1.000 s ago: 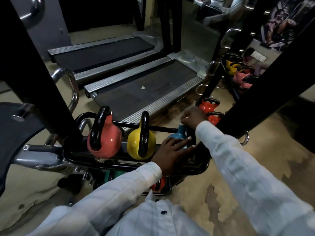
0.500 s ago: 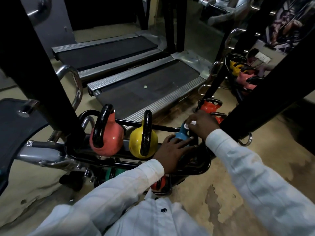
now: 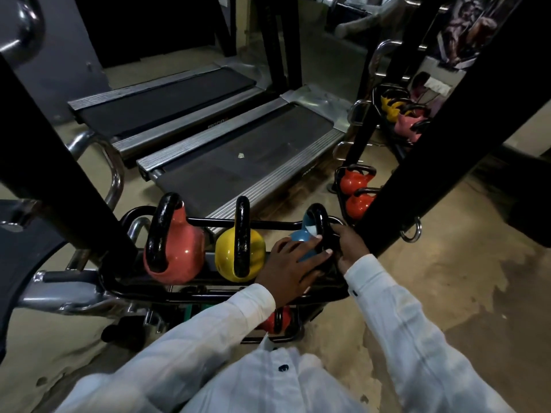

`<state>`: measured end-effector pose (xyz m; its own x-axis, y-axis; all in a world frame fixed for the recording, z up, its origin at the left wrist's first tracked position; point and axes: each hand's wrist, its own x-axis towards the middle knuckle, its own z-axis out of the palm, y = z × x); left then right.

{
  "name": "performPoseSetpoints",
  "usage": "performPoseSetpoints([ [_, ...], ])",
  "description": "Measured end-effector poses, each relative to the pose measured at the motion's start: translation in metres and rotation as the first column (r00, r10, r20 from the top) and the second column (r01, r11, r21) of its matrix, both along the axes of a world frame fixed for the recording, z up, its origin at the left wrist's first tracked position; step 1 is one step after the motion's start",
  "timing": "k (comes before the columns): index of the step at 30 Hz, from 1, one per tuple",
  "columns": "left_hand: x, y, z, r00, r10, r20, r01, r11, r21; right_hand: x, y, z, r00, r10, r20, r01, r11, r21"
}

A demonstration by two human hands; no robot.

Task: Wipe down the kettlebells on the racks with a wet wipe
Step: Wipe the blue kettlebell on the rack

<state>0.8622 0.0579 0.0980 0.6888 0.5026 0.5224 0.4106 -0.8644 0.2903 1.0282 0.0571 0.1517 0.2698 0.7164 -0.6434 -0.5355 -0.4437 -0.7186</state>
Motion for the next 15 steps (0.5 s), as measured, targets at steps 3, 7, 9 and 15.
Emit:
performPoseSetpoints([
  [3,-0.004,-0.003,-0.007,0.999,0.027,0.018,-0.027,1.000,0.015,0.001,-0.017,-0.010,0.956,-0.064,0.287,0.033,0.994,0.109],
  [7,-0.006,-0.010,-0.014,1.000,0.006,0.017,-0.006,0.999,0.033,0.011,-0.008,-0.002,0.649,-0.023,0.760,-0.186,0.964,0.188],
  [9,-0.003,-0.013,-0.016,1.000,0.012,0.018,-0.013,0.999,0.046,0.010,0.010,0.007,0.331,0.026,0.943,-0.349,0.932,0.097],
  [15,-0.004,-0.012,-0.018,0.997,0.001,0.072,0.001,1.000,-0.023,-0.002,0.011,0.013,-0.278,0.157,0.948,-0.498,0.820,-0.282],
])
